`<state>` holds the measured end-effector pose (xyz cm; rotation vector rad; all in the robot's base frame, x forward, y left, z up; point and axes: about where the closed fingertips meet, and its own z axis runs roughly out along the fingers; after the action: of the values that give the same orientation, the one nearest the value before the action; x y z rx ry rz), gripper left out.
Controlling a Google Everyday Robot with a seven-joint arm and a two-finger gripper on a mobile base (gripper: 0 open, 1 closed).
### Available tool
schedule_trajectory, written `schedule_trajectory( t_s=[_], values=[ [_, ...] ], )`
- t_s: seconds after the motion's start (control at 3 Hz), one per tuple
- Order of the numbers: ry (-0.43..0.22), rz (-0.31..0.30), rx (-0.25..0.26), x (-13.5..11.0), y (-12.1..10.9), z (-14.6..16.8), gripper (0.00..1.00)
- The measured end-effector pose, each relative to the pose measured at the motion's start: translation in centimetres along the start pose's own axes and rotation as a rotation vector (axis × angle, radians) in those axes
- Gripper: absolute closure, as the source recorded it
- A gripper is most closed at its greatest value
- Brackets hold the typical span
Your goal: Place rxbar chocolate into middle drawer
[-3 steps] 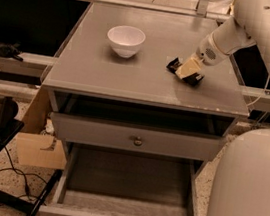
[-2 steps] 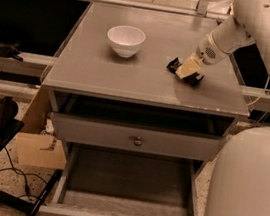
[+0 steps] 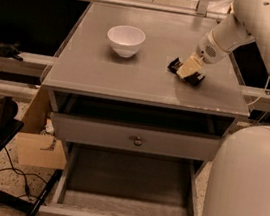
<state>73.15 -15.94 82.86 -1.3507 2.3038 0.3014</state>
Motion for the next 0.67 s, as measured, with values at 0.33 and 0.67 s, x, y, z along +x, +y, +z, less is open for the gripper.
schedule_trajectory(
  t_s=[0.33,0.67],
  values=[
    [-0.012,-0.015,0.036,0.6,1.1,-1.9,1.00],
    [-0.079,-0.081,0.210,1.8,2.8,-9.1,1.00]
  ],
)
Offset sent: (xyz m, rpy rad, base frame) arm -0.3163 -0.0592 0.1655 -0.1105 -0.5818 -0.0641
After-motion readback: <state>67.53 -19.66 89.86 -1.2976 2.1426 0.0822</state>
